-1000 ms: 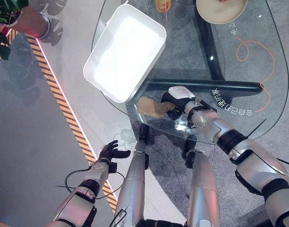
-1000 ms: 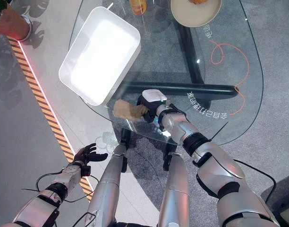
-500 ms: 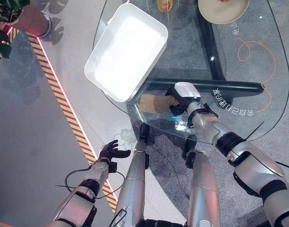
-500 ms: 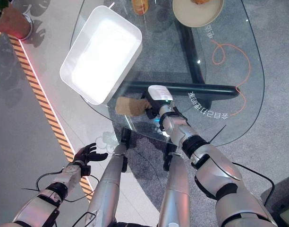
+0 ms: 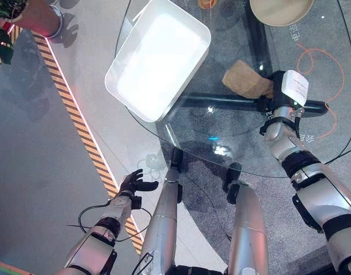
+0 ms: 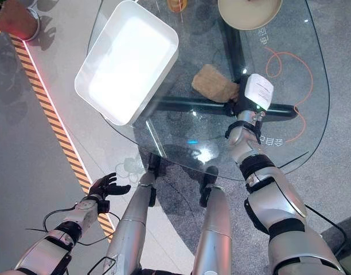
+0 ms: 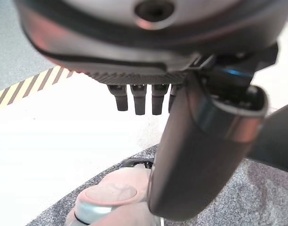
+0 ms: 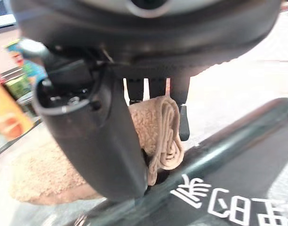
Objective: Wipe the table with a cloth and put it in the basket.
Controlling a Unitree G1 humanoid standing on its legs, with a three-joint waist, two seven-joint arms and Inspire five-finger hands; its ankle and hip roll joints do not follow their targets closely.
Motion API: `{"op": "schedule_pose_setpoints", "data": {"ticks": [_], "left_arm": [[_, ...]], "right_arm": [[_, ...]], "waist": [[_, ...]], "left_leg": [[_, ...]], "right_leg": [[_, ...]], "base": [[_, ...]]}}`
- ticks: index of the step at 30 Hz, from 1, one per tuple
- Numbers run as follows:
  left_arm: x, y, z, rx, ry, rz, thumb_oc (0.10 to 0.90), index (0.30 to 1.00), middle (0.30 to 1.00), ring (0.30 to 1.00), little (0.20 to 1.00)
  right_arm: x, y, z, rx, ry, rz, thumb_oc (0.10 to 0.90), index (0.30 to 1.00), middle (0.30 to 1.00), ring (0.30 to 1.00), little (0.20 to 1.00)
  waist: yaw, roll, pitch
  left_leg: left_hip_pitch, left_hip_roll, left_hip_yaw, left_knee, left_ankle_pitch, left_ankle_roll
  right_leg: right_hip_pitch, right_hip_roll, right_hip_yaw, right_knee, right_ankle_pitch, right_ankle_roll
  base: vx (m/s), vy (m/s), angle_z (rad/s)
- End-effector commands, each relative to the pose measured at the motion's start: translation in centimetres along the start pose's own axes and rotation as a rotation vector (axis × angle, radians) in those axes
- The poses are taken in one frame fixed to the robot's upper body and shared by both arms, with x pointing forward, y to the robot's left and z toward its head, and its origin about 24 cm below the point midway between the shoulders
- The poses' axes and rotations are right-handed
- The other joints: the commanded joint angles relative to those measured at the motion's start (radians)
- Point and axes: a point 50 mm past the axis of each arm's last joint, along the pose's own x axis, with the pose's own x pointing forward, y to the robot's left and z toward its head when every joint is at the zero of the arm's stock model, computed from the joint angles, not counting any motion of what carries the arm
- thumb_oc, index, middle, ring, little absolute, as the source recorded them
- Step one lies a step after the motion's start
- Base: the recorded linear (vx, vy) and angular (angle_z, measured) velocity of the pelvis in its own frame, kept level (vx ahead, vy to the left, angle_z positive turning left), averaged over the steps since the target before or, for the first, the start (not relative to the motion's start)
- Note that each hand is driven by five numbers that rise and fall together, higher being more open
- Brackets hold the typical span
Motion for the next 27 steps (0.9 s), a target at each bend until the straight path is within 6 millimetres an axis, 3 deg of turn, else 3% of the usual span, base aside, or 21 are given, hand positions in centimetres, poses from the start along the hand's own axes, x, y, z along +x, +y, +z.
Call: {"op": "schedule_pose_setpoints", "data": {"ticks": [1, 7, 16, 27], "left_arm": [[-0.6, 2.7, -2.3, -0.01, 0.04, 0.079, 0.8, 0.9, 0.9, 0.9, 0.9], [-0.6, 3.2, -2.2, -0.023, 0.04, 0.091, 0.8, 0.9, 0.9, 0.9, 0.9], [-0.7, 4.1, -2.7, -0.034, 0.054, 0.116, 0.8, 0.9, 0.9, 0.9, 0.9], [-0.7, 4.9, -2.4, -0.041, 0.058, 0.127, 0.8, 0.9, 0.9, 0.9, 0.9]], "right_arm": [[2.3, -6.3, -4.8, 0.024, 0.199, -0.29, 0.1, 0.3, 0.3, 0.3, 0.2], [1.1, -6.1, -8.5, 0.114, 0.383, -0.321, 0.1, 0.3, 0.3, 0.3, 0.2], [-2.1, -3.9, -13.9, 0.544, 0.783, -0.352, 0.1, 0.3, 0.3, 0.3, 0.2], [-2.8, -3.5, -14.9, 0.719, 0.867, -0.378, 0.1, 0.3, 0.3, 0.3, 0.2]], "waist": [[-0.023, -0.002, -0.019], [-0.032, -0.01, -0.019], [-0.045, -0.024, -0.019], [-0.054, -0.031, -0.019]], "left_leg": [[0.012, -0.09, 0.107, 0.128, -0.153, 0.139], [0.008, -0.089, 0.105, 0.136, -0.163, 0.144], [0.015, -0.083, 0.103, 0.139, -0.178, 0.144], [0.027, -0.076, 0.108, 0.125, -0.174, 0.138]], "right_leg": [[0.02, 0.072, -0.01, -0.142, 0.127, 0.002], [0.017, 0.082, -0.003, -0.139, 0.124, 0.003], [0.027, 0.096, 0.008, -0.143, 0.121, 0.007], [0.037, 0.103, 0.012, -0.155, 0.125, 0.013]], "base": [[0.0, 0.0, 0.0], [0.0, 0.0, 0.0], [0.0, 0.0, 0.0], [0.0, -0.001, -0.01]]}}
